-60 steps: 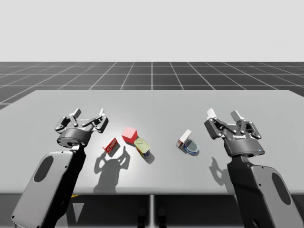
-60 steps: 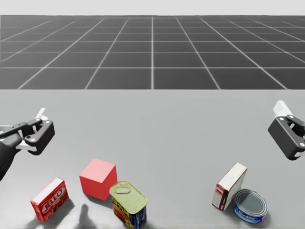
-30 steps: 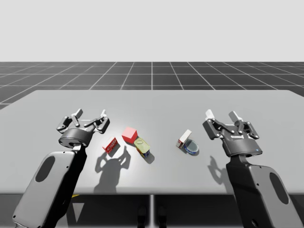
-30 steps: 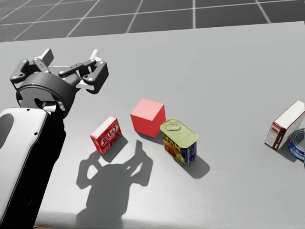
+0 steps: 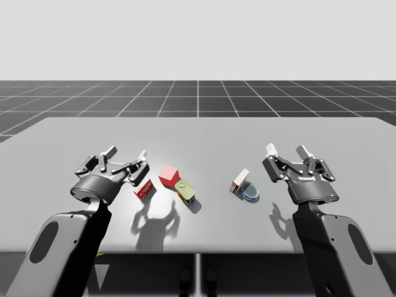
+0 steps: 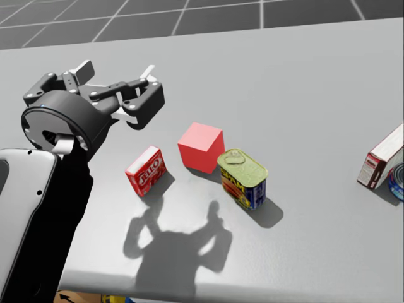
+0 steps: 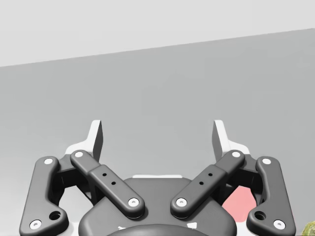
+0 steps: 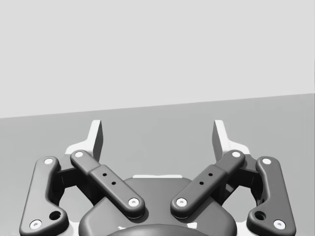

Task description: Find the red cube and pick it up.

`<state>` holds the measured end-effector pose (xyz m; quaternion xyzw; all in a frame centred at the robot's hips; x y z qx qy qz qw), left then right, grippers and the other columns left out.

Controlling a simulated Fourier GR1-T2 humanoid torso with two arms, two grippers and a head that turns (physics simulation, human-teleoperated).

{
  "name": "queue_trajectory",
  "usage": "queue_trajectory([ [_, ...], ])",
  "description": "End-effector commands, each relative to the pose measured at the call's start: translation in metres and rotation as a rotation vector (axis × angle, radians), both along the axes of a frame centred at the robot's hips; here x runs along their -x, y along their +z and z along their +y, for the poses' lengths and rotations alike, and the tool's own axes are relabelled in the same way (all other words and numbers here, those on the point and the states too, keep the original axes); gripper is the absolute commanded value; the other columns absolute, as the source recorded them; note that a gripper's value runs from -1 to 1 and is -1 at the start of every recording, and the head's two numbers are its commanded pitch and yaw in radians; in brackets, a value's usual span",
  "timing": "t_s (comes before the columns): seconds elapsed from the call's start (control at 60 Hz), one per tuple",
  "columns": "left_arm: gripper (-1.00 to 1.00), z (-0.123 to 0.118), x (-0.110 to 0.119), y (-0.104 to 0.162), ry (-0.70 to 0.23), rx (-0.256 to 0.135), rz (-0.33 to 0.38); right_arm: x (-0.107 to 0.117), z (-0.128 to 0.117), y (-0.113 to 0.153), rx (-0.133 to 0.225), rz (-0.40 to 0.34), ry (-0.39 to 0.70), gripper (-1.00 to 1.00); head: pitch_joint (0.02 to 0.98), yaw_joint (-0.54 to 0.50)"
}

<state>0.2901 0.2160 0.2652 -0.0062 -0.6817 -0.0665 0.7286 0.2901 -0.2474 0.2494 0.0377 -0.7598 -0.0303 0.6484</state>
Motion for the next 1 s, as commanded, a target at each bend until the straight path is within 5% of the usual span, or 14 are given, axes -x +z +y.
queue_trajectory([
  [0.017,-1.0,-0.018,0.032,0.002,-0.099,0.017,0.092,0.0,0.0,-0.001,0.003,0.001,-0.001,-1.0,0.801,0.2],
  [0.417,-1.0,-0.028,0.078,-0.034,-0.182,0.022,0.255,-0.001,-0.001,-0.002,0.007,0.003,-0.005,-1.0,0.802,0.21],
  [1.0,-1.0,-0.038,0.044,-0.1,-0.157,0.032,0.362,-0.003,-0.001,-0.004,0.026,0.003,-0.009,-1.0,0.813,0.21],
])
